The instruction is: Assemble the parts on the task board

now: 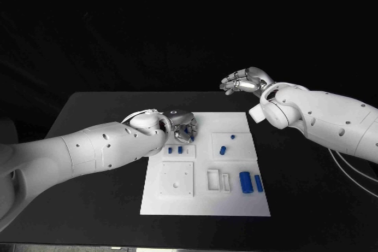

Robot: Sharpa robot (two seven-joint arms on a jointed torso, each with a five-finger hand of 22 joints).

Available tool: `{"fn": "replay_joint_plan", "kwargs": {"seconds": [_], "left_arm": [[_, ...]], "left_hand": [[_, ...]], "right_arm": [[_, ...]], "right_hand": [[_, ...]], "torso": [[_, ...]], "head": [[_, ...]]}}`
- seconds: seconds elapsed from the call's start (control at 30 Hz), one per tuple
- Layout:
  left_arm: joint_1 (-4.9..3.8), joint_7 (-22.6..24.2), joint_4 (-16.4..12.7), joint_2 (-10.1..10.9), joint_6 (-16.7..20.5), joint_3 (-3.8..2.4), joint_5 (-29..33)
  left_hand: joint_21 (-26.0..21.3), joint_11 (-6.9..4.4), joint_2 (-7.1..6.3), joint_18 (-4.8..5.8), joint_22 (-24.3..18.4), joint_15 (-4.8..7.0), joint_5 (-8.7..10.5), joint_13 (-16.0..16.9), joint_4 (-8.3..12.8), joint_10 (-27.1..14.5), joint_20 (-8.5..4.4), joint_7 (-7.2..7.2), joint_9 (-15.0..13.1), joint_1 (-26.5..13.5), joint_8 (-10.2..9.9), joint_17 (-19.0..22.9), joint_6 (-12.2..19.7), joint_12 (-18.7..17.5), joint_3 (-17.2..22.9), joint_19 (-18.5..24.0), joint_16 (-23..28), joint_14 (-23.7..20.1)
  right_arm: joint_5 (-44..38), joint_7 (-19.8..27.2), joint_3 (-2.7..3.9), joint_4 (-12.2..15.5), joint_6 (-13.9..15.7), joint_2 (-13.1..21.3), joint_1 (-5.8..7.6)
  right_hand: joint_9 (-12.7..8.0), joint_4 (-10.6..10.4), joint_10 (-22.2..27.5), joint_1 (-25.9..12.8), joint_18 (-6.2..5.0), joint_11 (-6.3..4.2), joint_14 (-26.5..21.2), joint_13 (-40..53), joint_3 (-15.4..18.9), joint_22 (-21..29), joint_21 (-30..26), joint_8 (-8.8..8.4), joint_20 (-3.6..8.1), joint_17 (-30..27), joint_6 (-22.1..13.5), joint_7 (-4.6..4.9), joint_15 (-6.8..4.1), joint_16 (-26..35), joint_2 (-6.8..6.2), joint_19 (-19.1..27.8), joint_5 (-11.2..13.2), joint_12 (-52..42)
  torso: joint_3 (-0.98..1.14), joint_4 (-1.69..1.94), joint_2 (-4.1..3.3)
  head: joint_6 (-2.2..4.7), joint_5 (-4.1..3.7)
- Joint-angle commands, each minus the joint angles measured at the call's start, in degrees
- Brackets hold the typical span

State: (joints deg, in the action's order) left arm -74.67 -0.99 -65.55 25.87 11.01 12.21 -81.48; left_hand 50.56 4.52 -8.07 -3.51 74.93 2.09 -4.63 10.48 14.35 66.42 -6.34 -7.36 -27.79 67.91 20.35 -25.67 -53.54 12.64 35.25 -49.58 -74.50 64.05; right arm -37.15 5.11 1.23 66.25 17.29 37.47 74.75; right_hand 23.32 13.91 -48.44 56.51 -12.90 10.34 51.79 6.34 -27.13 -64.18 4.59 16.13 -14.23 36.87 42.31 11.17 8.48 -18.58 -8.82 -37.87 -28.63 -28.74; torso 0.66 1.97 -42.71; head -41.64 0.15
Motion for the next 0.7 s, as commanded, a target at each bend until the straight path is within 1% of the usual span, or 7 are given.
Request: {"fn": "replay_joint_plan", "kwargs": {"seconds": [0.03, 0.27, 0.4, 0.6, 0.7], "left_arm": [[1.19, 0.01, 0.43, -0.37, -2.91, 0.95, -0.08], [1.36, -0.12, 0.48, -0.36, -2.64, 1.17, 0.25], [1.39, -0.08, 0.45, -0.31, -2.46, 1.2, -0.31], [1.44, -0.19, 0.5, -0.23, -2.68, 1.24, -0.94], [1.55, -0.19, 0.66, -0.21, -2.53, 1.3, -1.28]], "left_hand": [[0.24, -0.08, 0.02, -0.99, 0.7, -0.07, 0.18, -0.27, -0.23, 0.54, -1.08, 0.07, 0.03, -0.29, -0.32, 0.07, -0.45, -0.38, 0.18, -0.43, -0.04, 0.56], [0.33, -0.25, 0.33, -1.01, 0.72, 0.1, -0.04, -0.33, -0.15, 1.26, -1.24, 0.22, -0.01, -0.05, -0.28, 0.1, -0.93, -0.72, 0.27, -0.83, -0.25, 1.01], [0.69, -0.98, 1.38, -1.07, 0.86, 0.82, -0.38, -0.04, 0.06, 3.5, -1.68, 0.88, -0.34, 0.5, 0.38, -0.02, -2.76, -0.5, 0.52, -1.59, -0.84, 1.83], [0.77, -1.58, 2.19, -0.94, 0.88, 1.4, -1.03, 0.23, 0.64, 5.24, -2.04, 1.33, -0.6, 1.0, 0.73, -0.03, -4.17, -0.6, 0.8, -1.94, -1.17, 2.39], [0.8, -1.81, 2.61, -0.86, 0.85, 1.64, -2.18, 0.34, 0.98, 5.91, -2.25, 1.47, -0.72, 1.2, 0.79, -0.07, -4.68, -0.78, 1.0, -2.19, -1.45, 2.89]], "right_arm": [[-0.42, 0.44, 0.03, 0.05, -0.28, 0.02, 0.0], [-0.42, 0.45, 0.03, 0.04, -0.28, 0.01, 0.0], [-0.42, 0.46, 0.03, 0.0, -0.3, -0.02, 0.0], [-0.42, 0.47, 0.03, 0.0, -0.33, 0.0, 0.0], [-0.42, 0.48, 0.03, 0.0, -0.32, 0.0, 0.0]], "right_hand": [[-0.09, -0.13, 0.3, -0.22, -0.97, -0.1, -0.27, -0.09, 0.07, -0.09, -0.32, 0.28, -0.1, 0.09, -0.41, 2.11, 0.1, 0.35, 0.39, 0.11, -0.35, -0.28], [-0.09, -0.12, 0.3, -0.19, -0.98, -0.1, -0.27, -0.11, 0.06, -0.1, -0.32, 0.28, -0.1, 0.09, -0.41, 2.11, 0.1, 0.36, 0.39, 0.11, -0.35, -0.29], [-0.1, -0.11, 0.3, -0.17, -0.99, -0.1, -0.26, -0.12, 0.05, -0.1, -0.32, 0.29, -0.11, 0.1, -0.41, 2.11, 0.1, 0.36, 0.4, 0.11, -0.35, -0.29], [-0.1, -0.11, 0.3, -0.16, -1.0, -0.11, -0.26, -0.14, 0.05, -0.11, -0.32, 0.29, -0.11, 0.11, -0.41, 2.11, 0.1, 0.37, 0.41, 0.12, -0.35, -0.31], [-0.11, -0.11, 0.3, -0.16, -1.0, -0.11, -0.26, -0.15, 0.05, -0.11, -0.32, 0.3, -0.12, 0.11, -0.41, 2.11, 0.1, 0.37, 0.4, 0.12, -0.35, -0.31]], "torso": [[-0.01, 0.01, 0.0], [0.01, 0.11, 0.01], [-0.02, 0.11, 0.01], [-0.01, 0.06, 0.06], [-0.01, 0.07, 0.06]], "head": [[-0.03, -0.11], [-0.1, -0.26], [-0.16, -0.21], [-0.17, -0.2], [-0.12, -0.18]]}}
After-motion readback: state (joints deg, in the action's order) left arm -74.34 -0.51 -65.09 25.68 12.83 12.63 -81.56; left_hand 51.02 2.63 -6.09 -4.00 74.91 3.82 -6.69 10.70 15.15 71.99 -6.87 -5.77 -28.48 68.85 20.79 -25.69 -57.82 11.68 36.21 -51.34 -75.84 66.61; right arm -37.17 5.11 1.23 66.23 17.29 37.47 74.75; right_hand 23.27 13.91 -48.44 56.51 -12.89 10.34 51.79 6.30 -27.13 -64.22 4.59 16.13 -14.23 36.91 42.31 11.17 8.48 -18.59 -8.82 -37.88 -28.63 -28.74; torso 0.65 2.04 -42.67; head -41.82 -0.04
